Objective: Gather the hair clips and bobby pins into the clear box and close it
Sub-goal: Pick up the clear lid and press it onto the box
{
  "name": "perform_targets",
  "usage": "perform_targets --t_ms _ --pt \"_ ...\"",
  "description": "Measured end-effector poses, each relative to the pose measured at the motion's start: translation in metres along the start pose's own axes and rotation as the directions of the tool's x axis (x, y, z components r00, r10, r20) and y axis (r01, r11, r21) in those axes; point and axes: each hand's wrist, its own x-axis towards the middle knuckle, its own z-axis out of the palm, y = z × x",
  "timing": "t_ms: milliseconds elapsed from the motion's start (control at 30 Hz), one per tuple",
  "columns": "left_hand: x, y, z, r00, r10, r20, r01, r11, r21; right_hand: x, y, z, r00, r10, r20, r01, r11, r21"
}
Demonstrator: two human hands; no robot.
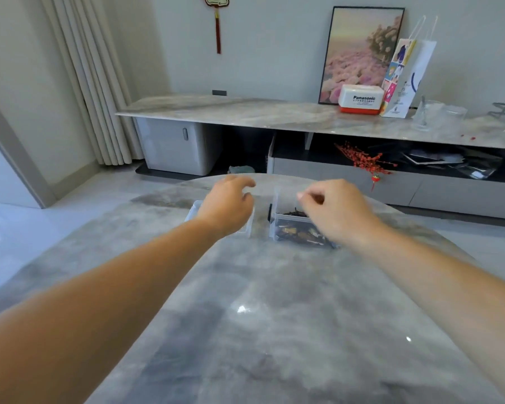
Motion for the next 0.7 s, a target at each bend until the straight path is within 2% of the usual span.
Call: perform_targets --t_ms 67,167,300,400,467,567,633,700 --pt "-0.019 -0.038 -0.010 0.988 -0.117 0.097 0.101 0.982 0.159 -0.020 -0.031 0.022 0.991 -0.055 0.123 0.047 0.996 0.071" --pt "-0.049 -0.078 -0.019 0.910 -0.302 0.285 0.209 0.926 0.316 -0.034 -0.062 0.063 0.963 -0.038 0.266 0.010 0.994 0.106" --pt "-0.070 -0.097 -0.028 0.921 -0.268 0.282 0.182 0.938 0.296 -0.030 -0.075 0.099 0.937 0.069 0.343 -0.108 0.990 0.094" --pt "-0.082 -0.103 -0.039 0.927 -0.293 0.237 0.249 0.948 0.199 -0.028 -0.076 0.119 0.911 0.195 0.363 -0.235 0.970 0.067" --pt "-0.092 -0.105 -0.045 0.920 -0.336 0.202 0.341 0.940 0.013 -0.029 -0.080 0.125 0.919 0.233 0.317 -0.306 0.930 0.202" --pt "-0.101 -0.102 -0.053 0.900 -0.403 0.168 0.433 0.870 -0.237 -0.032 -0.089 0.117 0.906 0.284 0.314 -0.405 0.797 0.448" --pt "-0.103 -0.090 -0.059 0.915 -0.379 0.135 0.402 0.864 -0.303 -0.036 -0.090 0.101 0.917 0.291 0.274 -0.396 0.755 0.522" --pt "-0.099 -0.066 -0.065 0.943 -0.325 0.074 0.330 0.874 -0.356 -0.039 -0.086 0.079 0.940 0.288 0.183 -0.341 0.770 0.539"
